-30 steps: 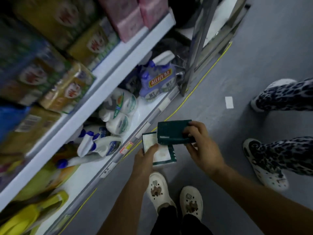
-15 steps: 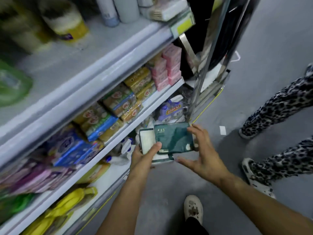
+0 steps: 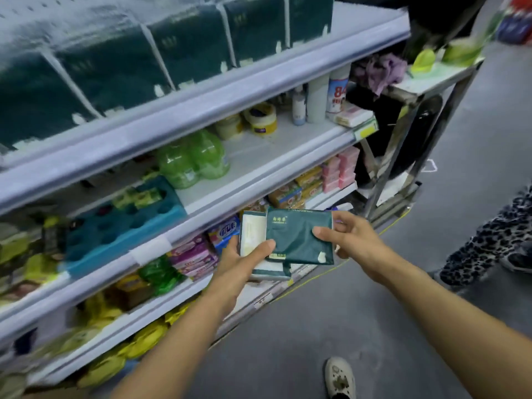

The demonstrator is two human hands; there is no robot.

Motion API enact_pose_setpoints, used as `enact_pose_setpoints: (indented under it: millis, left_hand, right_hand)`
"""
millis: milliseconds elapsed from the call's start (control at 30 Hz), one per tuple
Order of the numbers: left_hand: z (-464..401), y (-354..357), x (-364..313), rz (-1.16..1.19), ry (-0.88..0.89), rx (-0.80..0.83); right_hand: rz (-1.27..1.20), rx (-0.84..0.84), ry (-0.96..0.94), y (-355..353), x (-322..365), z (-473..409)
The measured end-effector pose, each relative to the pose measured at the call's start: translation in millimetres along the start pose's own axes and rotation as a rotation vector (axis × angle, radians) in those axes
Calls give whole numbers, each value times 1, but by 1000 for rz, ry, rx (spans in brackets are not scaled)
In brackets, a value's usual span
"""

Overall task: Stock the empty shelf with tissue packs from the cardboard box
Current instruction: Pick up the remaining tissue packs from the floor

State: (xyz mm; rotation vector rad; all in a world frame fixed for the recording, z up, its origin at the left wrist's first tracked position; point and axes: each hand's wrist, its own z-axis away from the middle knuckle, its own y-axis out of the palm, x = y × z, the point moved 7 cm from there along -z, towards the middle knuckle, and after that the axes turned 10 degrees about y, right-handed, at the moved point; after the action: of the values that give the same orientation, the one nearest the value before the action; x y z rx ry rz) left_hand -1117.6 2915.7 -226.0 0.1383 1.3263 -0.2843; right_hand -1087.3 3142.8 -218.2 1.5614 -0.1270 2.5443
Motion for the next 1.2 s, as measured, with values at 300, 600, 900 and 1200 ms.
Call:
enact_pose_setpoints:
  millis: [300,600,900,1200]
  left_hand:
    - [52,-84,-92,39,181,-217]
    - [91,-185,-140,40,257,-460]
    - [120,-235,-150,79,237,-604]
    - [126,-250,-152,93,232,-634]
  right_hand:
    - [220,131,-225,91,127,45]
    - [403,131,-713,183,264,77]
    - [810,-93,-1134,289,317,72]
    - [960,-230,-1265,324,318,55]
